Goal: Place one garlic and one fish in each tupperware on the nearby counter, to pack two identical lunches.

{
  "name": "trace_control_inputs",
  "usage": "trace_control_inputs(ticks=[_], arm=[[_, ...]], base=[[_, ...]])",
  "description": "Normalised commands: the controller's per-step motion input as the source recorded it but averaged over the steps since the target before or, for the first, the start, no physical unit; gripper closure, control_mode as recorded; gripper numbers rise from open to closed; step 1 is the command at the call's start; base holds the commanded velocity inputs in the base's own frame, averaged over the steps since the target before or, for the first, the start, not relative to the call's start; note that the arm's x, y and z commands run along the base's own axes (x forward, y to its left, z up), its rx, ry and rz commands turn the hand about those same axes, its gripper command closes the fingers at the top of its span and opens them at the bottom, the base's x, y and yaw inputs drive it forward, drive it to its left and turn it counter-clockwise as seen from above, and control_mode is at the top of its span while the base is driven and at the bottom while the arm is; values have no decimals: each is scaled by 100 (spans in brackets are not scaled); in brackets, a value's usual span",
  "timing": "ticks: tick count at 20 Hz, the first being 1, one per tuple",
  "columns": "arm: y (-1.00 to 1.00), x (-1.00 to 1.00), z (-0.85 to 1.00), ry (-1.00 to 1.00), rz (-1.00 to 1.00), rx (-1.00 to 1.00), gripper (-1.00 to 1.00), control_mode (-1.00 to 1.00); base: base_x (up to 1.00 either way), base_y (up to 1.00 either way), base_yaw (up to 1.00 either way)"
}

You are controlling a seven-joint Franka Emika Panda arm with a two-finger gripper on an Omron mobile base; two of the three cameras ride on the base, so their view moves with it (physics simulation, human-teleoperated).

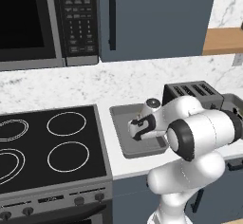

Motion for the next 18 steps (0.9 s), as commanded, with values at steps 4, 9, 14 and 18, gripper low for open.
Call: trace_control_inputs(ticks=[4,9,14,18], arm=[[0,-3,18,0,0,0,-100,-100],[0,-40,62,-9,-2,0,-100,-100],[-4,-91,89,-16,-4,0,-100,-100],[-24,-100,60,-8,-5,0,-100,-100]], base=[[0,0,0],[0,0,0],[0,0,0],[0,0,0]])
